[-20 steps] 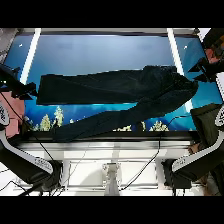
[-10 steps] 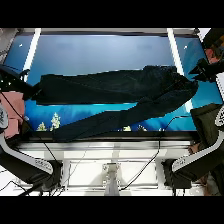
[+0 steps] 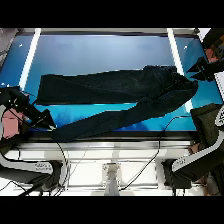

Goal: Fold the clothes and pants, and hang the long-sleeved shirts on hangers.

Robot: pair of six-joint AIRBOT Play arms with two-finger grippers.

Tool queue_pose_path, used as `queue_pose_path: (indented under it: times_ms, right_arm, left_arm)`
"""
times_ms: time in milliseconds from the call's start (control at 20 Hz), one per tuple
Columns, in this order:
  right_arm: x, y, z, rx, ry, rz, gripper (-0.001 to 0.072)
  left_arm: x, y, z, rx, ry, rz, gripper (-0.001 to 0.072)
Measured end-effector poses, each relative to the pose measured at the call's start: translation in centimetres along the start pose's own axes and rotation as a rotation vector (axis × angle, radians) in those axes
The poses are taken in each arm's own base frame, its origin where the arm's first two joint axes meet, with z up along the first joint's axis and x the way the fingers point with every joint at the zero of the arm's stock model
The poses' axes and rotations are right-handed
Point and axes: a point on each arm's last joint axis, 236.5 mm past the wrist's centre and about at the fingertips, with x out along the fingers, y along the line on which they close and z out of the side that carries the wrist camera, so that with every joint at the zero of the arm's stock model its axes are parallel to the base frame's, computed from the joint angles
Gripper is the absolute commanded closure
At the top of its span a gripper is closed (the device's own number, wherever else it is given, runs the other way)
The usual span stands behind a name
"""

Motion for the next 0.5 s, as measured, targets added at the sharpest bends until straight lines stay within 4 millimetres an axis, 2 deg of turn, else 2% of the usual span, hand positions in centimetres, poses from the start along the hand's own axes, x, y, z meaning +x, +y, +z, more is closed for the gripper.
queue_pose_path:
  times_ms: [150,300,400,500]
  right_arm:
    - [0.0,0.2,0.3,0.0,-0.012,0.01,0.0297]
    - [0.0,0.7,0.5,-0.001,-0.019,0.027,0.0297]
    - [0.0,0.9,0.5,-0.001,-0.02,0.037,0.0297]
    - [0.0,1.1,0.5,-0.001,-0.02,0.044,0.0297]
  left_arm:
    - [0.1,1.5,-1.3,-0.038,0.025,0.042,0.0352]
    - [0.0,2.3,-1.7,-0.067,0.024,0.059,0.0352]
    - [0.0,2.4,-1.6,-0.08,0.013,0.058,0.0352]
    - [0.0,1.7,-1.2,-0.075,-0.005,0.024,0.0352]
